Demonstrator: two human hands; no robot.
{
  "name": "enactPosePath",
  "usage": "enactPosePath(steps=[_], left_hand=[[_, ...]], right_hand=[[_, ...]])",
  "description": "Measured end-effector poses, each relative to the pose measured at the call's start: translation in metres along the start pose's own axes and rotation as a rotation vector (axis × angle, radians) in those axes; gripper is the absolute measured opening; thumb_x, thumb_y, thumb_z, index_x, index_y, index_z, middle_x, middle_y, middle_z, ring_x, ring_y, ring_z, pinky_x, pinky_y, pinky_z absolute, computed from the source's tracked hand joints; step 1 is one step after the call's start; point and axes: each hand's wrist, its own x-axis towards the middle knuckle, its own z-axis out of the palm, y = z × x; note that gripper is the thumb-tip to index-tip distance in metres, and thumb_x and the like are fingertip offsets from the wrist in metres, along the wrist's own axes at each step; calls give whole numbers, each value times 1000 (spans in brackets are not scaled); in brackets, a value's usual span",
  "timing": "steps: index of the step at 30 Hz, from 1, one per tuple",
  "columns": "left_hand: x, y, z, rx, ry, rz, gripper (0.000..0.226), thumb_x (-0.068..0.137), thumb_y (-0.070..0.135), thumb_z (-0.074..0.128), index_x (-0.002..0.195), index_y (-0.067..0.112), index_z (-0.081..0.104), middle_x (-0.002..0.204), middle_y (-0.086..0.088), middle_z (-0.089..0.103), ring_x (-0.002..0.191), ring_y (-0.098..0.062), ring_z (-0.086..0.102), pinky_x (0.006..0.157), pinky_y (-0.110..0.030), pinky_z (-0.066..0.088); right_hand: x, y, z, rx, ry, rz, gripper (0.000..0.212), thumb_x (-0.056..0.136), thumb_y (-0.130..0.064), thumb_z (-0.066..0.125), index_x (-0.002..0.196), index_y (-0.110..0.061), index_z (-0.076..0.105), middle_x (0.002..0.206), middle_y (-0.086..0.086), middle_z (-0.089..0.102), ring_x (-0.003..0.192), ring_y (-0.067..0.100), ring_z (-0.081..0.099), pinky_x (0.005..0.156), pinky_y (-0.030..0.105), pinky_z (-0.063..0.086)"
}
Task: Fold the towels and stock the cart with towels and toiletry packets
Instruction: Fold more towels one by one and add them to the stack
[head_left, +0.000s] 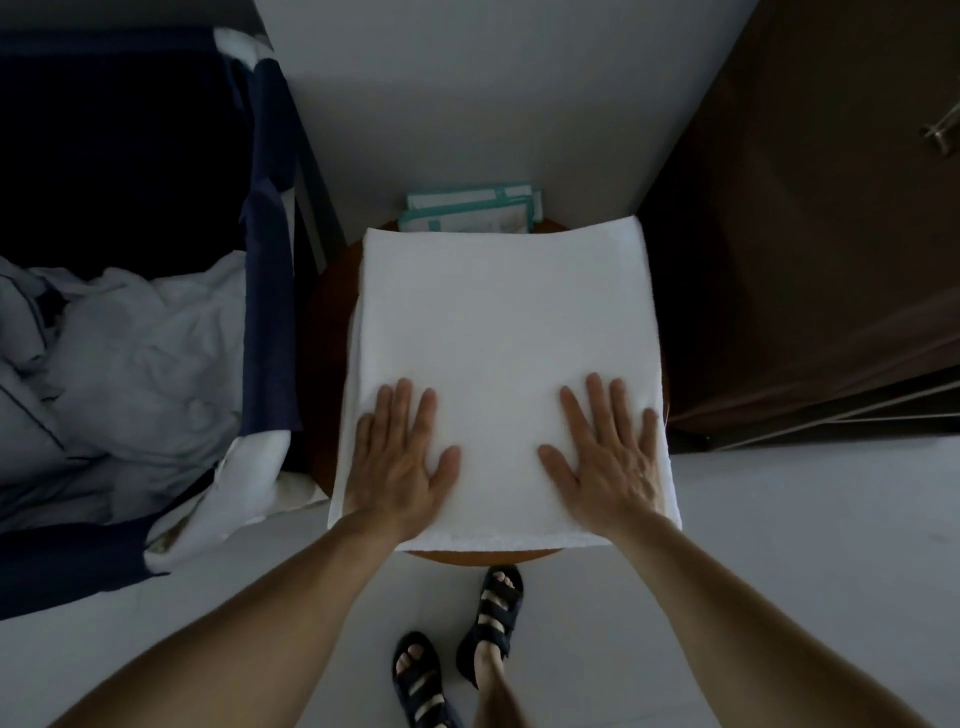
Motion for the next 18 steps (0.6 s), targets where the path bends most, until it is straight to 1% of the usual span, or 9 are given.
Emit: enactPosePath(steps=[4,7,9,11,13,14,17,18], left_hand=[[5,1,9,22,-31,-27,76,93,68,3,153,30,-26,162,-2,-28,147,-20,-30,120,-40,-15],[4,6,-3,21,-102,-39,79,91,67,4,154,27,-22,162,-4,-28,149,-24,-27,120,-42,-13],[5,10,-20,19,-167,-48,80,94,65,11,156,24,-17,163,-6,-24,150,-26,-23,120,-43,-11],[12,14,-45,1,-197,-42,78,98,59,20,157,21,-12,165,-5,-19,151,-25,-19,120,-43,-9],[27,15,-79,18,-123,-11,75,99,55,22,157,20,-10,165,-2,-18,151,-22,-19,120,-42,-10],[36,14,-97,26,-60,1,74,100,55,22,157,21,-9,165,-1,-17,151,-21,-20,120,-42,-9],[54,-10,-151,17,119,-47,72,99,57,23,157,23,-4,166,2,-13,152,-21,-17,119,-41,-9],[56,-26,-166,3,146,-84,72,99,57,25,158,23,-2,166,3,-11,152,-21,-15,118,-41,-9]], right_hand=[[7,2,1,6,-26,-2,75,87,-79,-6,148,-43,-29,159,-9,-33,147,17,-33,118,48,-19],[7,3,0,-6,-59,-8,75,88,-78,-5,148,-42,-29,161,-7,-31,146,17,-34,118,49,-19],[7,0,-6,-36,-103,10,77,87,-77,-4,150,-39,-29,161,-4,-33,143,18,-39,117,51,-21],[12,-10,-18,-70,-111,-3,82,86,-75,-1,154,-33,-21,158,-2,-36,142,20,-41,115,54,-24],[28,-34,-41,-59,-59,-67,83,87,-74,0,156,-32,-14,159,-2,-32,145,21,-35,115,54,-24],[39,-50,-54,-42,-32,-103,81,87,-75,-3,155,-33,-15,159,-3,-31,146,22,-33,116,55,-22],[73,-104,-93,-17,22,-211,78,81,-78,-16,145,-38,-33,155,-6,-40,144,21,-37,118,55,-17],[81,-123,-105,5,37,-244,77,81,-78,-16,145,-38,-33,154,-6,-41,144,20,-38,119,55,-15]])
